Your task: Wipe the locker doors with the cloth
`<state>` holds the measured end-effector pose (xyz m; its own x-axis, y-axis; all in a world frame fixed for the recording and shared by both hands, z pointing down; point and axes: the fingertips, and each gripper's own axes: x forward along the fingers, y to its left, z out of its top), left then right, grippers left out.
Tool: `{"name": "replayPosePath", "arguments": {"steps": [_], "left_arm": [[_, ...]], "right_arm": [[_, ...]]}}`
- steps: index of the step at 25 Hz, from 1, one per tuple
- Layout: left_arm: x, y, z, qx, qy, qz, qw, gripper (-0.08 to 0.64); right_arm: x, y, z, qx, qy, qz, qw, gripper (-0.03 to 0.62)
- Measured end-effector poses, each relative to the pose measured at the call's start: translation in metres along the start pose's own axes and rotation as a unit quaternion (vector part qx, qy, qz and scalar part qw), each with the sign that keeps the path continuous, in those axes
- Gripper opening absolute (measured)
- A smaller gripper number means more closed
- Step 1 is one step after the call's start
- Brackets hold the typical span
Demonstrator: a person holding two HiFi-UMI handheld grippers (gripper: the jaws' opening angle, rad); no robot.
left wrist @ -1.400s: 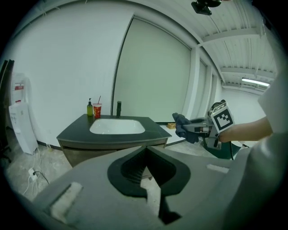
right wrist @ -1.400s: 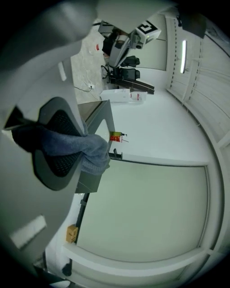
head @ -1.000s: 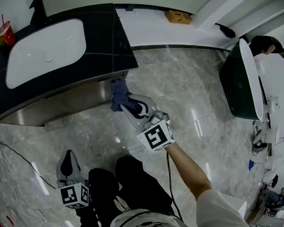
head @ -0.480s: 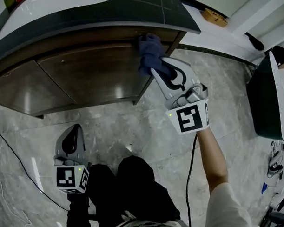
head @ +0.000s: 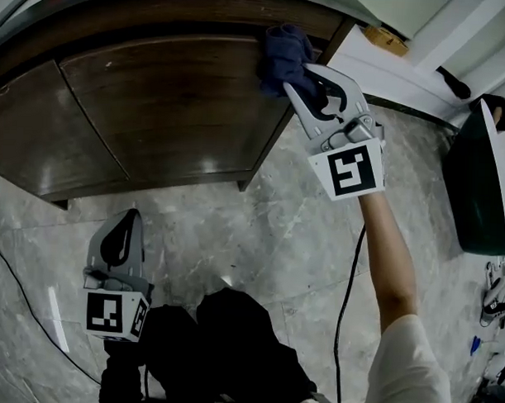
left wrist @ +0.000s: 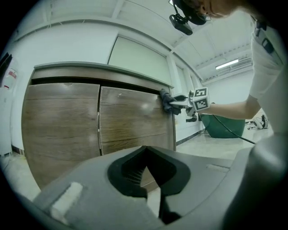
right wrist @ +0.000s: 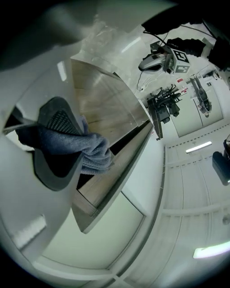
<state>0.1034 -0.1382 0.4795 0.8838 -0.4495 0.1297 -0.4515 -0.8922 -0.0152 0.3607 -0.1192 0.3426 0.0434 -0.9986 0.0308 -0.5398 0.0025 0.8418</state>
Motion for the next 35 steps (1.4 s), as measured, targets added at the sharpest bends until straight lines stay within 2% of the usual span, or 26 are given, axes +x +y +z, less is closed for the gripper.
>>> {"name": "replayPosePath", "arguments": {"steps": [3, 9, 14, 23, 35], "left_arm": [[-0.014, -0.002, -0.005, 0.002, 0.003, 0.009, 1.0000, -0.002], [-0.032, 0.003, -0.005, 0.005, 0.004, 0.028, 0.9996, -0.002], [-0.042, 0.003, -0.007, 0.005, 0.008, 0.038, 0.9993, -0.002], [-0.049, 0.006, -0.012, 0.007, 0.014, 0.048, 0.9987, -0.002], [-0.054, 0.015, -0.023, 0.008, 0.030, 0.061, 0.9977, -0.002]], "right_arm": [[-0.002, 0.019, -0.015, -0.008, 0.020, 0.013, 1.000, 0.086], [0.002, 0.074, -0.053, 0.010, 0.033, 0.038, 0.999, 0.086], [0.005, 0.126, -0.085, 0.020, 0.047, 0.075, 0.996, 0.086], [0.015, 0.220, -0.127, 0.012, 0.083, 0.153, 0.985, 0.086], [0.028, 0.303, -0.154, 0.025, 0.109, 0.213, 0.971, 0.084]]}}
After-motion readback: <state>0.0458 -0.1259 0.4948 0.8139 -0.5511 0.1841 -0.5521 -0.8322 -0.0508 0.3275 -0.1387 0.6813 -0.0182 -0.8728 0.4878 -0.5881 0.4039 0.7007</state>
